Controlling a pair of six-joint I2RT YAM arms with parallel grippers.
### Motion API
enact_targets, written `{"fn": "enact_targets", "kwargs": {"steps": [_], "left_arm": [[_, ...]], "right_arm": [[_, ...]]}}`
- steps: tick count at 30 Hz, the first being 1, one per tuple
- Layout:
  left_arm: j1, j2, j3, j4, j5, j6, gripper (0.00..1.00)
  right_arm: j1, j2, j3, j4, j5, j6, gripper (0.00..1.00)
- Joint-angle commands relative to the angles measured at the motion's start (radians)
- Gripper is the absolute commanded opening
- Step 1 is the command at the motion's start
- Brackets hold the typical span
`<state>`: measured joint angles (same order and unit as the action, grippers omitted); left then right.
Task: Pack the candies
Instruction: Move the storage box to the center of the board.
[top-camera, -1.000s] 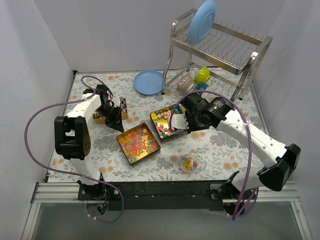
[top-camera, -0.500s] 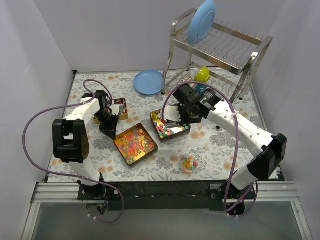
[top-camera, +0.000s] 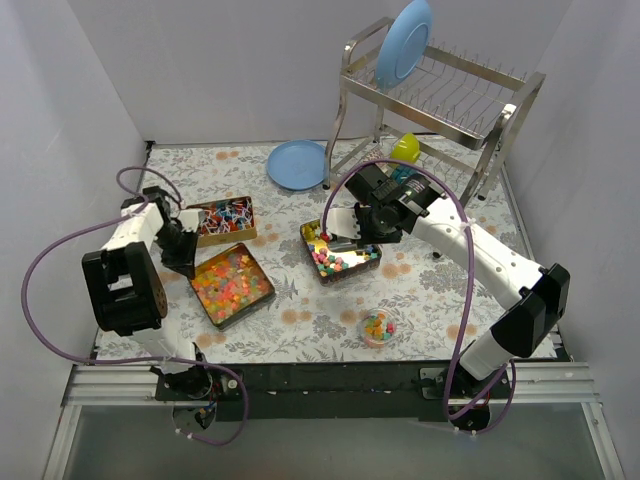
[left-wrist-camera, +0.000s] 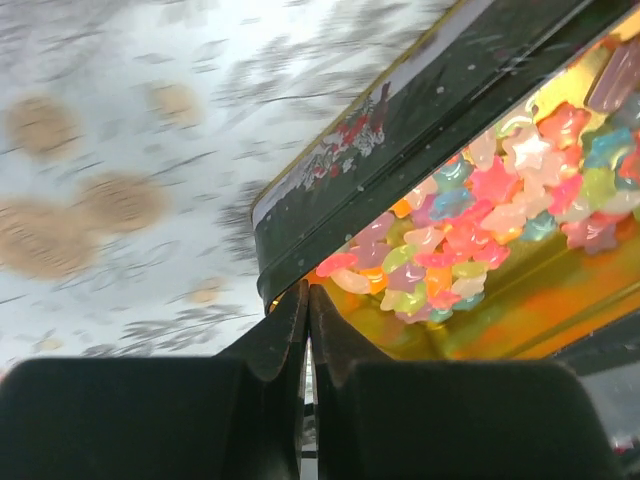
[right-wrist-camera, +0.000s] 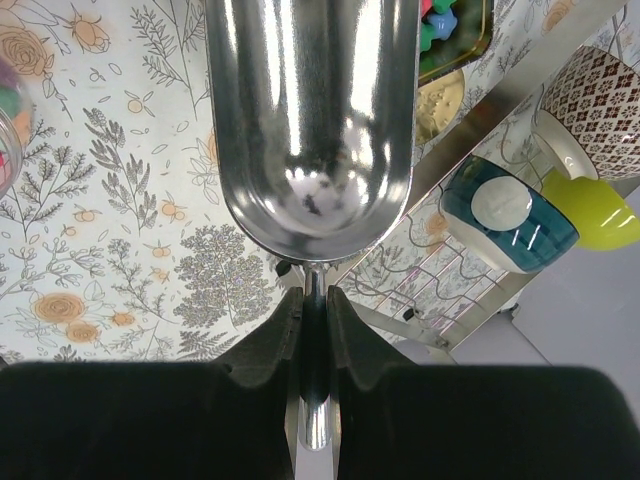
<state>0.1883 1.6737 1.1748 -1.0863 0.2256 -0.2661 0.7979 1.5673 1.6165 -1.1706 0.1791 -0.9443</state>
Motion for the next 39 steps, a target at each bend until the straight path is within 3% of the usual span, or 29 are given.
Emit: {"fn": "enact_targets", "kwargs": {"steps": [1, 8, 13, 16, 18, 20, 22, 27, 39], "left_arm": [[0.111, -0.026, 0.000, 0.072, -0.066, 0.123, 0.00], [0.232, -0.035, 0.016, 0.138, -0.089, 0.254, 0.00], [0.241, 0.024, 0.211, 0.062, -0.059, 0.261, 0.00], [0.238, 0.105, 0.414, -0.032, 0.050, 0.232, 0.00], [0.226, 0.148, 0.587, -0.143, 0.223, 0.216, 0.00], [0.179, 0.194, 0.649, -0.176, 0.315, 0.208, 0.14], [0.070, 0.193, 0.622, -0.114, 0.304, 0.166, 0.38], [-0.099, 0.123, 0.442, 0.156, 0.273, 0.134, 0.54], [-0.161, 0.193, 0.355, 0.296, 0.291, 0.030, 0.57]], "right_arm": [[-0.008, 0.010, 0.057, 0.012, -0.012, 0.015, 0.01], [-0.008, 0.020, 0.075, 0.009, -0.018, 0.016, 0.01], [-0.012, 0.011, 0.068, 0.011, -0.013, 0.018, 0.01], [-0.026, 0.007, 0.074, 0.011, -0.016, 0.021, 0.01], [-0.043, 0.007, 0.080, 0.011, -0.026, 0.028, 0.01], [-0.055, 0.010, 0.083, 0.012, -0.032, 0.033, 0.01], [-0.071, 0.011, 0.085, 0.012, -0.040, 0.033, 0.01], [-0.095, 0.017, 0.095, 0.012, -0.049, 0.041, 0.01], [-0.155, -0.015, 0.046, 0.012, -0.059, 0.052, 0.01]]}}
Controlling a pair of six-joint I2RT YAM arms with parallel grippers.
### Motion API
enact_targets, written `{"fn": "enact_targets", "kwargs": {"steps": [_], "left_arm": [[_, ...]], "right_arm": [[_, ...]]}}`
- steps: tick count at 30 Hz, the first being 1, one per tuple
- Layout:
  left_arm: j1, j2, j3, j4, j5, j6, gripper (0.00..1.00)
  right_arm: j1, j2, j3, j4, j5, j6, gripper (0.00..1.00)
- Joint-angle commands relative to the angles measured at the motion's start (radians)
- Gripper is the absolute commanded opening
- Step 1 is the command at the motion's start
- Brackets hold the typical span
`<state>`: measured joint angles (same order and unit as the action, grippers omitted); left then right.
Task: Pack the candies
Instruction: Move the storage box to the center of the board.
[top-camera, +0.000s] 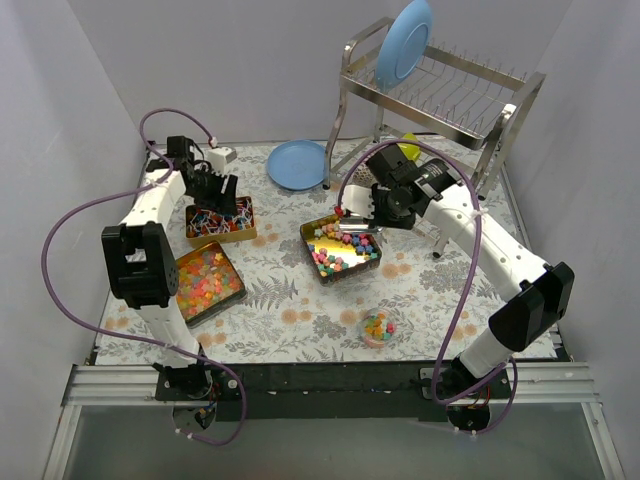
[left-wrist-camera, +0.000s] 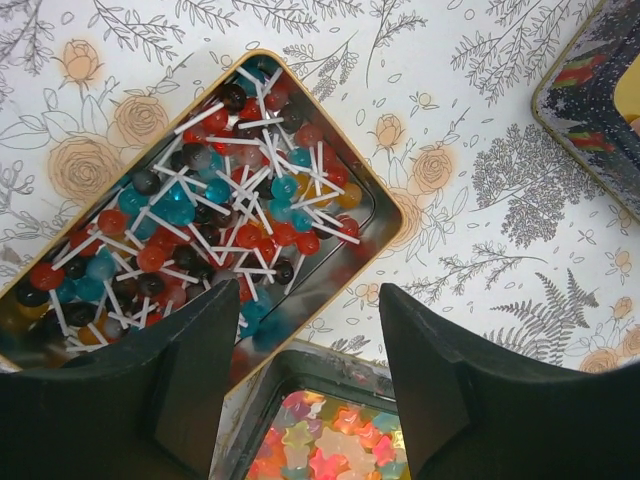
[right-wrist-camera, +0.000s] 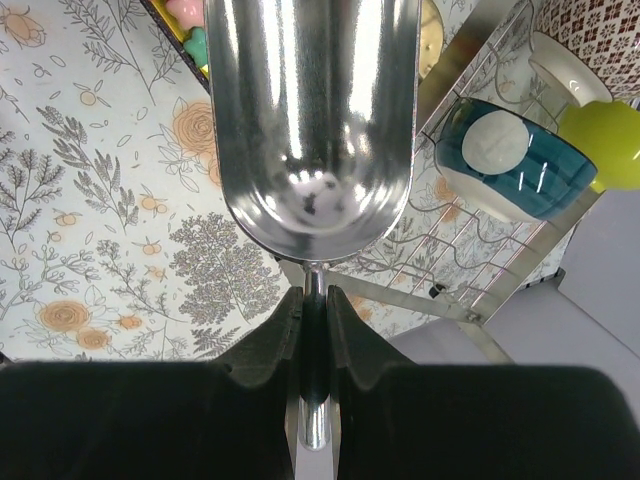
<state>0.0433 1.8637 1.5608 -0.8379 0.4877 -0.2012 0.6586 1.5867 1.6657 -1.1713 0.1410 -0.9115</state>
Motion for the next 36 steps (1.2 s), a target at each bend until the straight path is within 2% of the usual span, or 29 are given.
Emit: {"fn": "enact_targets", "kwargs": {"steps": [1, 6, 11, 16, 22, 30, 36], "left_arm": [[-0.023, 0.012, -0.039, 0.054, 0.019, -0.047, 0.57], [-0.029, 0.035, -0.079, 0.066, -0.049, -0.174, 0.55], [-0.029, 0.006, -0.136, 0.089, 0.028, -0.207, 0.55], [-0.029, -0.031, -0.188, 0.092, 0.087, -0.100, 0.57], [-0.029, -0.015, -0.199, 0.103, 0.019, 0.015, 0.58], [-0.029, 0.008, -0.211, 0.123, 0.043, 0.109, 0.39], [-0.085, 0.035, -0.194, 0.135, 0.090, 0.095, 0.28]], "right_arm": [[-0.017, -0.034, -0.003, 0.015, -0.021, 0.019, 0.01], [-0.025, -0.036, -0.004, 0.013, -0.026, 0.020, 0.01], [-0.034, -0.036, -0.017, 0.015, -0.040, 0.022, 0.01], [-0.037, -0.031, -0.017, 0.015, -0.047, 0.023, 0.01], [-0.039, -0.016, -0.003, 0.016, -0.054, 0.023, 0.01], [-0.039, 0.001, 0.014, 0.018, -0.054, 0.028, 0.01], [-0.039, 0.007, 0.014, 0.019, -0.054, 0.028, 0.01]]}}
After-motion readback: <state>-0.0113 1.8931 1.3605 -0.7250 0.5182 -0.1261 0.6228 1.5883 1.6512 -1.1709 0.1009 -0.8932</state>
